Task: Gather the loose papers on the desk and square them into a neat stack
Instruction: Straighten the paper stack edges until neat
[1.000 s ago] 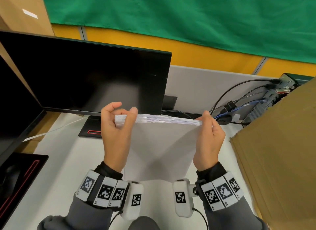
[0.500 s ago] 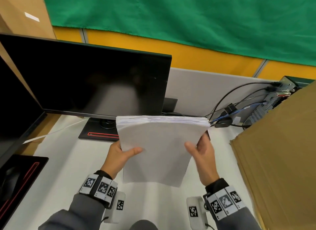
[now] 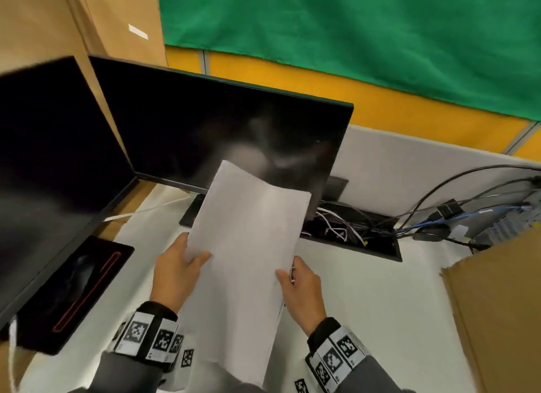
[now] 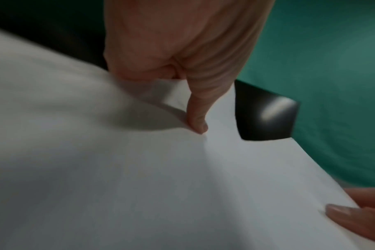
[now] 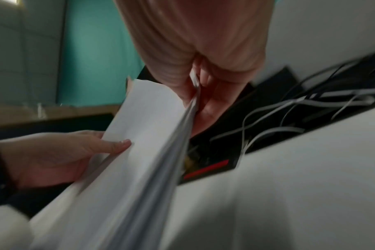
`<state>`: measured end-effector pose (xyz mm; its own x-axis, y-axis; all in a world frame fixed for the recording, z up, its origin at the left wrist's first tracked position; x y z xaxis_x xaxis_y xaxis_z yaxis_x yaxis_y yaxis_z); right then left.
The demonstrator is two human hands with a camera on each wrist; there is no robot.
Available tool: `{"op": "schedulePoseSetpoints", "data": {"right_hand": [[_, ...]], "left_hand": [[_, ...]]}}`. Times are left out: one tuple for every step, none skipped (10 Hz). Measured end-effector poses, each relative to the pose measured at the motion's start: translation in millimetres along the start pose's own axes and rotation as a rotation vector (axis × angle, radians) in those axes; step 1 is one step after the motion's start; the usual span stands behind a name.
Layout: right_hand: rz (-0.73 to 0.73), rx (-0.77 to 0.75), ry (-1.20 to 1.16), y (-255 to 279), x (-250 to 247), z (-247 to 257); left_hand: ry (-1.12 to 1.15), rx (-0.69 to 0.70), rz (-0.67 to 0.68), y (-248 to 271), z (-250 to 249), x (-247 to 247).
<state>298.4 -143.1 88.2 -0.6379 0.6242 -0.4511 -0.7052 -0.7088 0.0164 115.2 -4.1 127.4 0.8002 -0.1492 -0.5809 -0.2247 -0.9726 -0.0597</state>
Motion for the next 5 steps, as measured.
{"op": "schedulePoseSetpoints", "data": {"right_hand": [[0.195,0.095,0.072,0.8,59.1,-6.9],[0.311,0.201,0.106,-1.2,106.5,-14.7],[0.371,0.310,0.098,-2.2,130.7,-21.8],[0.433,0.419,0.116,-2.5,142.6,-38.4],[0.477,0.448,0.112,-3.6,130.4,-31.3]], "left_hand": [[-0.195,-0.154,0.060,-14.7,55.9,-18.6],[-0.238,-0.269,0.094,-27.6,95.3,-28.4],[-0.305,-0.335,0.149,-40.0,121.7,-29.7],[-0.351,-0.376,0.172,-48.0,142.4,-25.3],[-0.341,-0.380,0.129,-51.7,156.1,-20.9]]}}
Point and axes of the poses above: each hand's wrist, its own y-axis away from the middle knuckle, its own x-axis out of the palm, z = x × y, the point moved 2 cm from there along -y, towards the middle knuckle, and after that the axes turned 6 degrees about -z, right-handed, at the moved point
